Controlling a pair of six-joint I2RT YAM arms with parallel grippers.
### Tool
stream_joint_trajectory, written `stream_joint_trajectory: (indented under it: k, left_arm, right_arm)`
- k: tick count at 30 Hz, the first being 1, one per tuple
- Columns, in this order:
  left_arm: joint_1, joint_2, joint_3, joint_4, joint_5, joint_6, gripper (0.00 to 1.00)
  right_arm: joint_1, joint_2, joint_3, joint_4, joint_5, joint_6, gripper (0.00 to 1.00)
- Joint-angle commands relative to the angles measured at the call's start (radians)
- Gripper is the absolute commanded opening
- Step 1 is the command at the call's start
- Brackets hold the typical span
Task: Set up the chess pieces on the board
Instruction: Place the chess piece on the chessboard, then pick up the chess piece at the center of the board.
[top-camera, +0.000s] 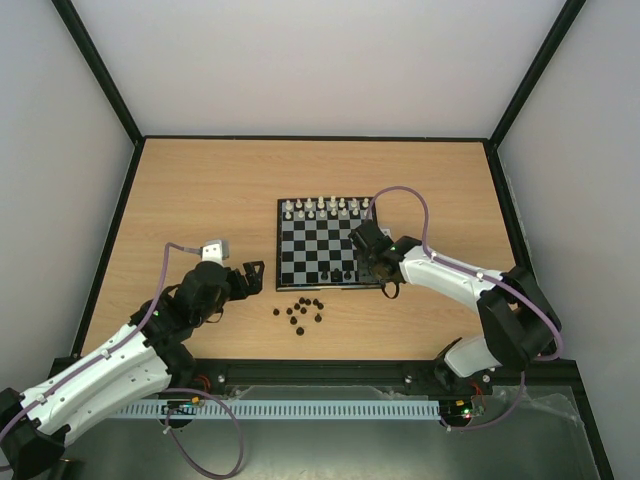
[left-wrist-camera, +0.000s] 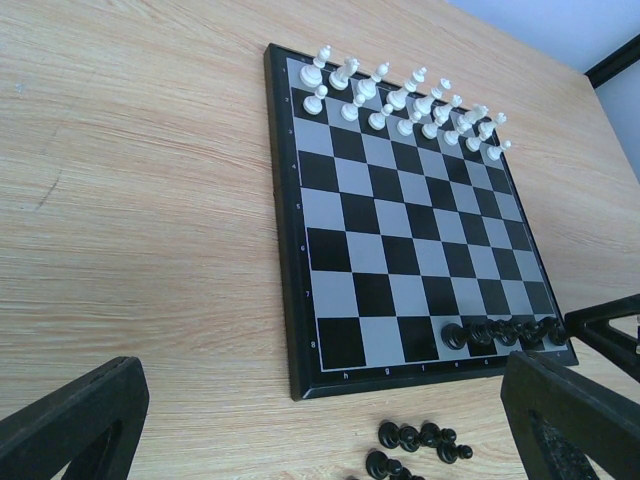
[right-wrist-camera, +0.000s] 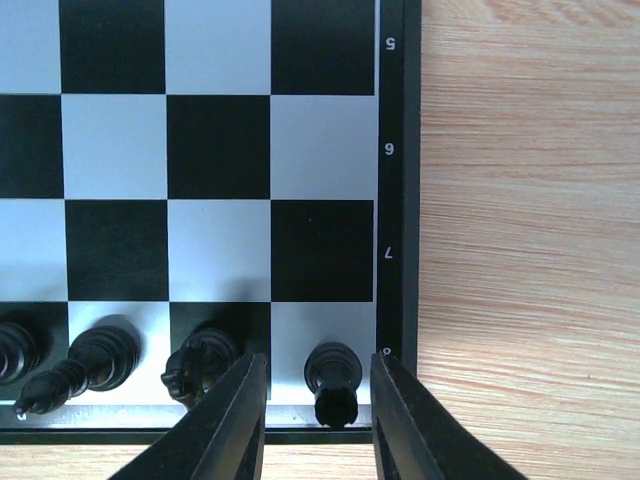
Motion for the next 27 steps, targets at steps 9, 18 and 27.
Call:
stream_joint_trajectory:
  k: [9, 18, 27]
  left_arm:
    - [0.001, -0.035, 0.042, -0.037, -0.033, 0.004, 0.99]
    - [0.001, -0.108, 0.049, -0.088, -0.001, -0.044, 0.99]
    - [0.001, -0.127, -0.011, -0.043, 0.057, -0.082, 1.0]
  right_arm:
    - [-0.004, -0.217, 0.066, -0.115, -0.053, -0.011, 0.83]
    - [0.117, -0.383, -0.009, -0.085, -0.215, 0.047, 0.99]
    - [0.444, -0.314, -0.017, -0.061, -0.1, 0.197, 0.94]
